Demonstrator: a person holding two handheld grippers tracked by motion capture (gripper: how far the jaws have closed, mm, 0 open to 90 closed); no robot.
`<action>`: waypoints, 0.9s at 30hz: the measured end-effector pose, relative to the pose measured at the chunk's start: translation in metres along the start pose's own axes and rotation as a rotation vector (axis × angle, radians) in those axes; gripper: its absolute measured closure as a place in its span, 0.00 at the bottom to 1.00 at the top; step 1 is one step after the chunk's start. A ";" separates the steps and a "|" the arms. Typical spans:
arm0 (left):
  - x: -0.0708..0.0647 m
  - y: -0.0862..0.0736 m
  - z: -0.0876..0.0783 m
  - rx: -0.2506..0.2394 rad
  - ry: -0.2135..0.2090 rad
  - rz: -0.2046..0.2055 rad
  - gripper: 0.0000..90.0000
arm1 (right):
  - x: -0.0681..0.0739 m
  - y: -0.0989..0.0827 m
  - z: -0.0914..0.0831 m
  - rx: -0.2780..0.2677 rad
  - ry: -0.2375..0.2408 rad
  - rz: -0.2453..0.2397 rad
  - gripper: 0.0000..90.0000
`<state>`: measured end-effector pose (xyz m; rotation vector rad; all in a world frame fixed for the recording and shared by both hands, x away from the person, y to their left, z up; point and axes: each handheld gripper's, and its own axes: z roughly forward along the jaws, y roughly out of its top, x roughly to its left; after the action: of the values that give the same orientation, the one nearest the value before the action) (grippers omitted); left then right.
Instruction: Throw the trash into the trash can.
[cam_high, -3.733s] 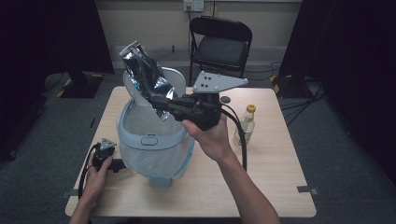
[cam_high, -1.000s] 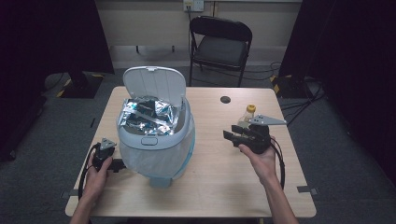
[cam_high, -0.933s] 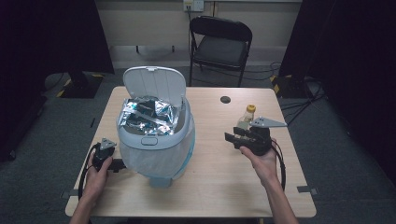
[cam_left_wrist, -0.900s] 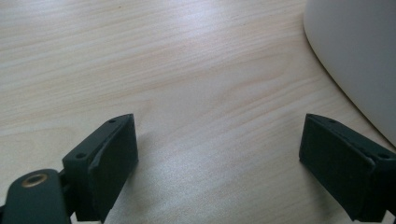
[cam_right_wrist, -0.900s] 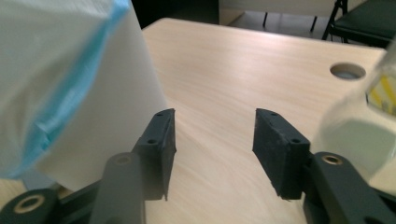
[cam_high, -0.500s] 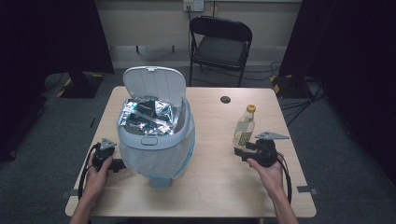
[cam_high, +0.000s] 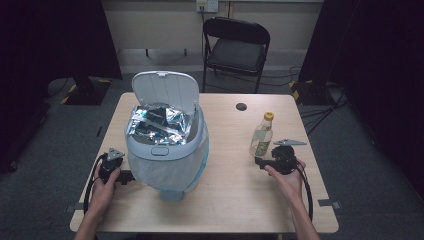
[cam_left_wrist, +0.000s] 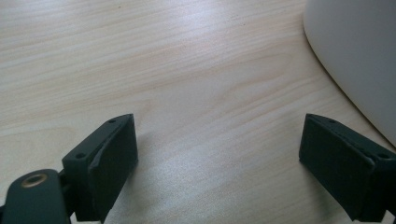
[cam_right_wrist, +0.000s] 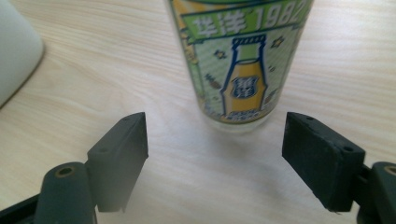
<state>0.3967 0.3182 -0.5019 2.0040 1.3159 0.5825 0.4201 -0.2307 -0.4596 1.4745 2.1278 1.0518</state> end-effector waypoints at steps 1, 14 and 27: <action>0.000 0.000 0.000 0.000 0.000 0.000 0.12 | -0.001 0.001 0.000 -0.005 -0.001 0.000 0.23; 0.000 0.000 0.000 0.000 0.002 0.000 0.12 | -0.009 0.020 0.029 -0.002 0.004 -0.017 0.21; 0.000 0.000 0.000 -0.001 -0.006 -0.006 0.12 | -0.014 0.022 0.048 -0.051 -0.005 -0.044 0.26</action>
<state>0.3967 0.3178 -0.5022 1.9985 1.3178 0.5737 0.4707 -0.2208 -0.4775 1.3991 2.1038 1.0778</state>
